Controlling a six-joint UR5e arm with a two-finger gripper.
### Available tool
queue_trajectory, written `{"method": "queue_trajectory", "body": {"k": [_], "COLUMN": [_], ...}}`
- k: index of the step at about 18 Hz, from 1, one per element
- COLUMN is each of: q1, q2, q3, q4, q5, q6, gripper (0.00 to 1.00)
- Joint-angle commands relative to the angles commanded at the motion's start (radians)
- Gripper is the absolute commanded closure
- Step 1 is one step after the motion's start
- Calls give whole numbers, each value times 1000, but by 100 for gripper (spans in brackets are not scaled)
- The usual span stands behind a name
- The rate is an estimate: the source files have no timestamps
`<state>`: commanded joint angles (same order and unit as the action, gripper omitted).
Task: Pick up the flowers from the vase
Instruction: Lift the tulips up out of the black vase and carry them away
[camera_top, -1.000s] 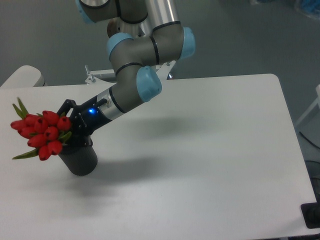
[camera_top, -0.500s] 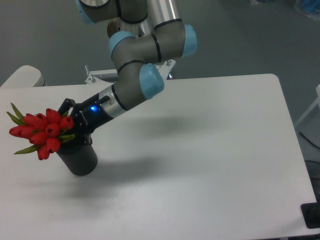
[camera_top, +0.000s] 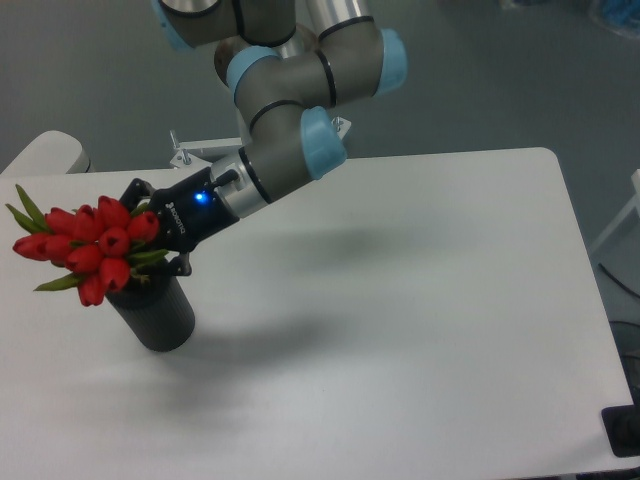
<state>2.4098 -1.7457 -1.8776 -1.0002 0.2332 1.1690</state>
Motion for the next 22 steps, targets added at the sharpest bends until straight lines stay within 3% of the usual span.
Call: {"method": "queue_trajectory", "body": {"k": [7,15,22], "q1": [26,77,127], "q2": [3,3,-17], "q3": [40,109,245], "q4": [0,-2,-2], "q5": [-58,-77,-78], "q6": [-69,-242,-452], "gripper": [97,96,96]}}
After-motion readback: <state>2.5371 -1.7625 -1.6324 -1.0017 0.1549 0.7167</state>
